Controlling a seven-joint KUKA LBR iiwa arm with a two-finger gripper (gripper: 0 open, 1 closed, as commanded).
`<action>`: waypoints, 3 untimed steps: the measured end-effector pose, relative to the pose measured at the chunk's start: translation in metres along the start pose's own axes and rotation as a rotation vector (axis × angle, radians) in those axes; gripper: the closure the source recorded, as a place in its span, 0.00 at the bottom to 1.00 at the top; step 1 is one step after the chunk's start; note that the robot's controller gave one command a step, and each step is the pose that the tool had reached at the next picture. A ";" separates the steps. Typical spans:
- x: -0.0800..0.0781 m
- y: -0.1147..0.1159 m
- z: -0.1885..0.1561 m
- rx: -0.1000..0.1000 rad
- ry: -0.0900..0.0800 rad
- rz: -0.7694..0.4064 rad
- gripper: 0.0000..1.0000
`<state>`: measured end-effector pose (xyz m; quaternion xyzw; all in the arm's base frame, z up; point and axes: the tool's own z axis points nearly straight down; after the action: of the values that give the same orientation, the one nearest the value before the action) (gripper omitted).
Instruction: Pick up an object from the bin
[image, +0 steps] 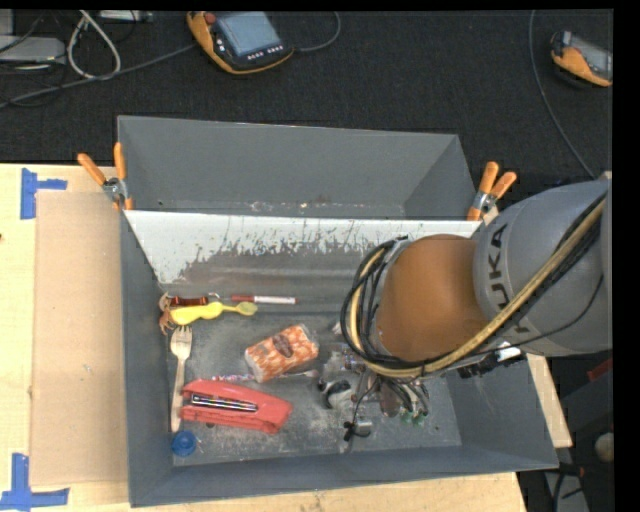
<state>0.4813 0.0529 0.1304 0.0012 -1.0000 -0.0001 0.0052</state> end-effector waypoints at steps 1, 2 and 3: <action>-0.002 0.000 -0.004 -0.001 -0.008 0.003 0.00; -0.037 -0.015 0.044 -0.002 -0.009 0.057 0.00; -0.068 -0.036 0.059 -0.004 -0.014 0.138 1.00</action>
Offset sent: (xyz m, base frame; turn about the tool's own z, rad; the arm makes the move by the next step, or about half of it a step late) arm 0.0389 -0.0169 -0.0489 0.0670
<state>0.5487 0.0174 0.0703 -0.0676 -0.9977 -0.0017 -0.0017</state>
